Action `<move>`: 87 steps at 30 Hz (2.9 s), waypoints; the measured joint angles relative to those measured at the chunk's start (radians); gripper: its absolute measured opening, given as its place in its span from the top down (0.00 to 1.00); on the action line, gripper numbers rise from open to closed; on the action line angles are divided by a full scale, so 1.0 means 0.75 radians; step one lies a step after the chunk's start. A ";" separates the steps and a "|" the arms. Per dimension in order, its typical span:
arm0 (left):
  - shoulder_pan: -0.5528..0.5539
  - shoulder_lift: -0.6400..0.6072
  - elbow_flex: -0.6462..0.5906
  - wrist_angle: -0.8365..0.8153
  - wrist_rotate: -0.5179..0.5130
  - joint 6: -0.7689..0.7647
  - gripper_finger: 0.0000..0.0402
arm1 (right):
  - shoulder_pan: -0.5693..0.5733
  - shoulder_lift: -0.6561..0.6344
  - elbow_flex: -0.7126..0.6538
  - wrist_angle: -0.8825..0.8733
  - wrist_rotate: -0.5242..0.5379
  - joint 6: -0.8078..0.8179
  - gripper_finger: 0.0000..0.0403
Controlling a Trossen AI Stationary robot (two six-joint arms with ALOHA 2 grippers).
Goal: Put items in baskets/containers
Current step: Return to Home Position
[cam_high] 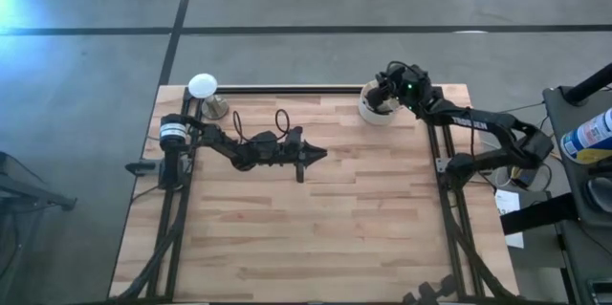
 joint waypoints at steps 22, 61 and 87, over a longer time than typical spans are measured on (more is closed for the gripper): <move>0.173 -0.421 -0.336 -0.190 0.054 0.149 1.00 | 0.431 -0.453 -0.290 0.057 -0.288 -0.009 0.98; 0.232 -1.356 -0.921 -0.369 -0.036 0.173 1.00 | 0.603 -1.597 -0.765 -0.174 -0.398 -0.007 0.98; 0.231 -1.765 -0.923 -0.885 -0.070 0.211 1.00 | 1.089 -1.717 -0.795 -0.332 0.110 -0.076 0.98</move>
